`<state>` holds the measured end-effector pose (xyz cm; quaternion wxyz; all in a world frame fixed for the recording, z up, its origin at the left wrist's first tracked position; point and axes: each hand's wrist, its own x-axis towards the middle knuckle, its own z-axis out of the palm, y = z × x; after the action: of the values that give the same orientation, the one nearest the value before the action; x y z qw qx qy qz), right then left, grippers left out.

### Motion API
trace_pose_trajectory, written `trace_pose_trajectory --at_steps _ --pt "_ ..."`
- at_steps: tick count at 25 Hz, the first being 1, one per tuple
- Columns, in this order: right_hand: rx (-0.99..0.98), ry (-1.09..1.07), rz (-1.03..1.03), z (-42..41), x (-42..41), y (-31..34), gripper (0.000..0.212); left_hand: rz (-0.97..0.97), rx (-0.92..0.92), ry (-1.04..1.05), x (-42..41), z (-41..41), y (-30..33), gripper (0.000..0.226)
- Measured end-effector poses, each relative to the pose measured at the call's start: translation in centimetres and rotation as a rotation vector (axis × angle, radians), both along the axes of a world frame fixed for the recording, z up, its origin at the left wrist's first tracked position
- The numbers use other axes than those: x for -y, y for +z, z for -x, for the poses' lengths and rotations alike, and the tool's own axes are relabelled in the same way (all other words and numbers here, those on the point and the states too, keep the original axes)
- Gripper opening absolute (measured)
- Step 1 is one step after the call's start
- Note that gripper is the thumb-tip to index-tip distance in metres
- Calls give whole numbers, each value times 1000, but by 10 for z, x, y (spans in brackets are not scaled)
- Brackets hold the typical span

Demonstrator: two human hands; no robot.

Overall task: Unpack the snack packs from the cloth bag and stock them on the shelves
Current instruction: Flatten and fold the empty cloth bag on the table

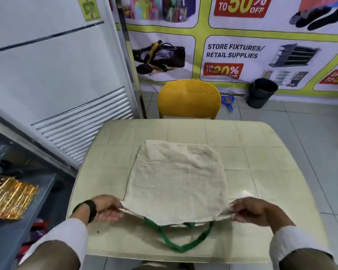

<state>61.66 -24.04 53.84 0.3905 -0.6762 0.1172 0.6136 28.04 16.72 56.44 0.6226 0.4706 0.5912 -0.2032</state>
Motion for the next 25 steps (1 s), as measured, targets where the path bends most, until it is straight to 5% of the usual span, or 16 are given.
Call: trace_pose_trajectory --at_steps 5,8,10,13,15,22,25 --pt "35 -575 -235 -57 -70 28 16 26 185 307 -68 -97 15 16" --pt "163 -759 -311 -78 -103 19 29 -55 408 540 -103 -147 -1 20" --pt "320 -628 -147 -75 -115 3 40 -168 349 487 -111 -159 -24 27" --pt "469 -339 115 -64 -124 -37 81 -404 -14 -24 -95 -150 -72 46" --pt "551 -202 184 -60 -131 -62 100 -395 -98 -102 -78 -142 -93 57" --pt "622 -138 329 -70 -140 -83 88 -180 70 348 -58 -148 -104 36" --pt "517 -50 308 -65 -136 -90 62 -181 123 590 -70 -148 -87 17"
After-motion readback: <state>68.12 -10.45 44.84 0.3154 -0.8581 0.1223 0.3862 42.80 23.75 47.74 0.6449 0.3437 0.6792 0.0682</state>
